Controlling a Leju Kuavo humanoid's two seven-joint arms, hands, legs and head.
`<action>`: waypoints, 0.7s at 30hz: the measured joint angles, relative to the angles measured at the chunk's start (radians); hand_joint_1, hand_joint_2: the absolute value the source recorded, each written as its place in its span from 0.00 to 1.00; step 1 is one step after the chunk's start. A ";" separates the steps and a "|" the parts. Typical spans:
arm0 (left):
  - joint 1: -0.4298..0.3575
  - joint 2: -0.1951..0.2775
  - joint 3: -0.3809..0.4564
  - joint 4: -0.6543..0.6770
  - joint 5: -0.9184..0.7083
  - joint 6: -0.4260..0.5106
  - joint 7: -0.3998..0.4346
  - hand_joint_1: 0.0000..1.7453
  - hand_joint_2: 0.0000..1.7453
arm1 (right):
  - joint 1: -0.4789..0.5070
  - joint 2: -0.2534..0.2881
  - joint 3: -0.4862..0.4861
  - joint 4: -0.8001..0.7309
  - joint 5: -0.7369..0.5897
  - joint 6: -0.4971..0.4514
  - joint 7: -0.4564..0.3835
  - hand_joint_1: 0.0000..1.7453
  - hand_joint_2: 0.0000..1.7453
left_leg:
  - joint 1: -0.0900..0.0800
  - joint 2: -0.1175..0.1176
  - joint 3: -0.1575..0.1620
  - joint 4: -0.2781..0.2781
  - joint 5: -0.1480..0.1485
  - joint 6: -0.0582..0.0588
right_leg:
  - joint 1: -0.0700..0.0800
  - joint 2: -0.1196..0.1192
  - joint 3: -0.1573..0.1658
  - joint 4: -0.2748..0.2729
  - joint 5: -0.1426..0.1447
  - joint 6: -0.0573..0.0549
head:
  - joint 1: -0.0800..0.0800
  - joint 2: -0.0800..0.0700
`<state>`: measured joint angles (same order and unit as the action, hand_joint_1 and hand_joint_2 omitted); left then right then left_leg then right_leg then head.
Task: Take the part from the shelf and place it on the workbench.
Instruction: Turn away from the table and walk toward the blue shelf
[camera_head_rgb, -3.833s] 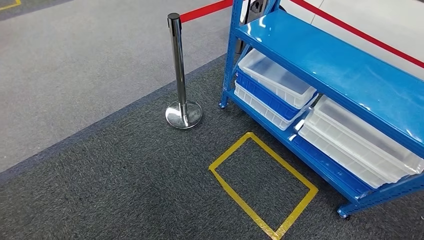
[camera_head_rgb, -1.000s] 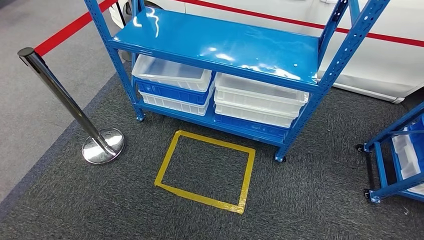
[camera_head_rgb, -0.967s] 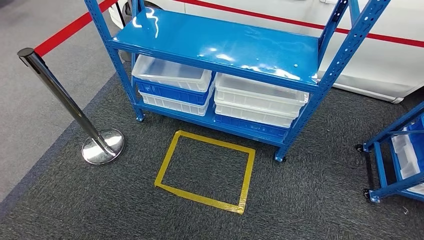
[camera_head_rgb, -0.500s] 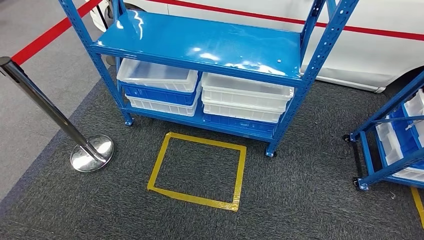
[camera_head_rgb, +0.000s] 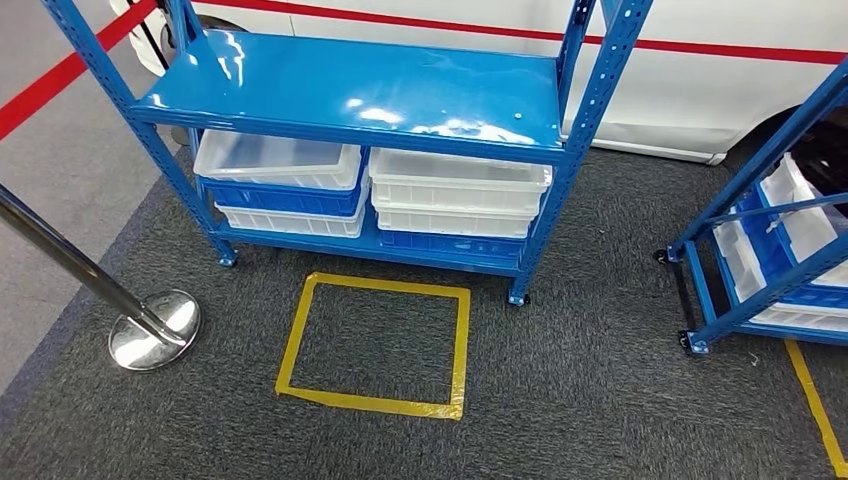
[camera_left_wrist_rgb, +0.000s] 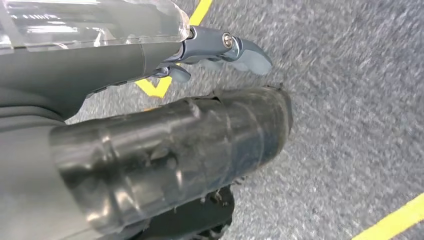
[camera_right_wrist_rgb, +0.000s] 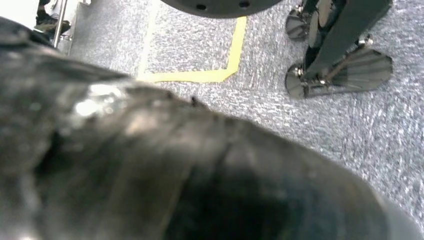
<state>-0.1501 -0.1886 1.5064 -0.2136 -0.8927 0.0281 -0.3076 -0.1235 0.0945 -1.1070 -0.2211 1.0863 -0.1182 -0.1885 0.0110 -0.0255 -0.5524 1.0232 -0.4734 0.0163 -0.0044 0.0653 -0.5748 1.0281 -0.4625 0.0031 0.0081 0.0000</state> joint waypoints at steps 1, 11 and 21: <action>0.000 0.000 0.000 0.000 0.000 0.000 0.000 0.00 0.00 | 0.001 0.000 0.000 0.000 0.000 0.000 0.000 0.00 0.00 | 0.001 0.006 0.002 -0.005 0.004 0.006 | -0.001 -0.001 0.000 0.002 -0.002 0.006 | 0.000 0.000; 0.001 -0.002 0.000 0.000 0.003 0.000 -0.001 0.00 0.00 | -0.001 -0.002 -0.002 0.000 0.000 -0.006 -0.001 0.00 0.00 | 0.005 0.065 0.014 -0.015 0.001 0.015 | -0.016 -0.075 -0.036 0.088 -0.022 0.034 | 0.001 0.000; -0.002 -0.002 -0.003 0.000 0.003 0.006 0.003 0.00 0.00 | -0.001 -0.001 -0.003 0.000 0.008 -0.021 0.006 0.00 0.00 | 0.008 0.038 -0.077 0.198 -0.124 -0.033 | -0.008 -0.072 0.015 -0.021 0.004 -0.025 | -0.001 0.000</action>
<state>-0.1526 -0.1906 1.5034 -0.2136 -0.8897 0.0340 -0.3043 -0.1249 0.0938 -1.1096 -0.2213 1.0943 -0.1390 -0.1826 0.0195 0.0124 -0.6295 1.2209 -0.5978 -0.0167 -0.0125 -0.0062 -0.5595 1.0069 -0.4589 -0.0218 0.0074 0.0000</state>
